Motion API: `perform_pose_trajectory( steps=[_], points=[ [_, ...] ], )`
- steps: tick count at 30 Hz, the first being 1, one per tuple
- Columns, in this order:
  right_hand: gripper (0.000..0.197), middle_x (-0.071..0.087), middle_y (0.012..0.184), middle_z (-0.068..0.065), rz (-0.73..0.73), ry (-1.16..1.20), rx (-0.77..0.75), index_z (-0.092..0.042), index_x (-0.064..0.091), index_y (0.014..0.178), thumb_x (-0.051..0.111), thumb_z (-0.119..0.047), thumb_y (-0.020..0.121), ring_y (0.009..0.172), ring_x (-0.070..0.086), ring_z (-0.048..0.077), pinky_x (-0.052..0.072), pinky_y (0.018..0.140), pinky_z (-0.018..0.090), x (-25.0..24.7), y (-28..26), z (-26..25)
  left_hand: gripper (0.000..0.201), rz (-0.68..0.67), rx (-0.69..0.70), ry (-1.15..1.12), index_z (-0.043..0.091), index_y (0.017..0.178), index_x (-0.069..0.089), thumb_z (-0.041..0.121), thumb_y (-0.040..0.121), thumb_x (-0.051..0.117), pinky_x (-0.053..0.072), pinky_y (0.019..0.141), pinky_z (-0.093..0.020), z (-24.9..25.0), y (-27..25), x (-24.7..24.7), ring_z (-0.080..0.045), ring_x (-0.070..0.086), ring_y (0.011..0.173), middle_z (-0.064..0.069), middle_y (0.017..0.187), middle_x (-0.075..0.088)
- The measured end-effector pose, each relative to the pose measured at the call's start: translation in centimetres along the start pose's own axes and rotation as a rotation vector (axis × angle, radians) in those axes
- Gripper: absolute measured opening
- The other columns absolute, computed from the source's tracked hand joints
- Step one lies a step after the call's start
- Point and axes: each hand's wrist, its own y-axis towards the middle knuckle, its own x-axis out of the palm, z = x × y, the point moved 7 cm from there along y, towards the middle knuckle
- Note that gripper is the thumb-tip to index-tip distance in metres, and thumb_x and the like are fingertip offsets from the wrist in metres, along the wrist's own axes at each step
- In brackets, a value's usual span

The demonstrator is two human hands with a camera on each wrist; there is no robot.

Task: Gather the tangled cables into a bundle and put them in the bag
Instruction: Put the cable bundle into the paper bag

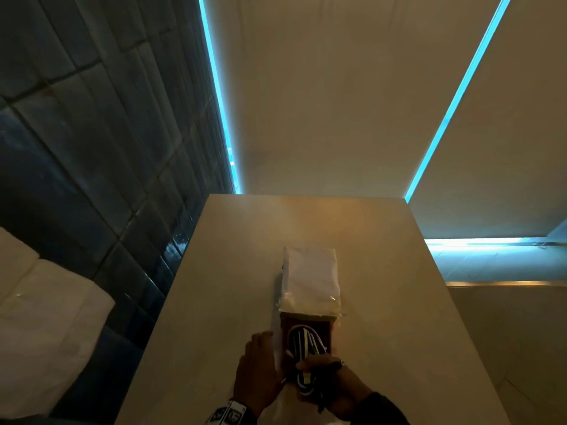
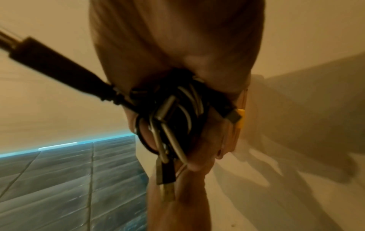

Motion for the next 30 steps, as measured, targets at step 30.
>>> perform_pose_trajectory(
  steps=[30],
  points=[
    [0.040, 0.060, 0.107, 0.008, 0.454, -0.423, -0.329, -0.016, 0.053, 0.111, 0.075, -0.007, 0.079, 0.103, 0.060, 0.030, 0.048, 0.084, 0.033, -0.8, 5.2, -3.7, 0.049, -0.204, -0.095, -0.186, 0.028, 0.115, 0.060, 0.058, 0.094, 0.027, 0.044, 0.079, -0.028, -2.4, 1.5, 5.2, -0.013, 0.054, 0.092, 0.004, 0.106, 0.056]
  ],
)
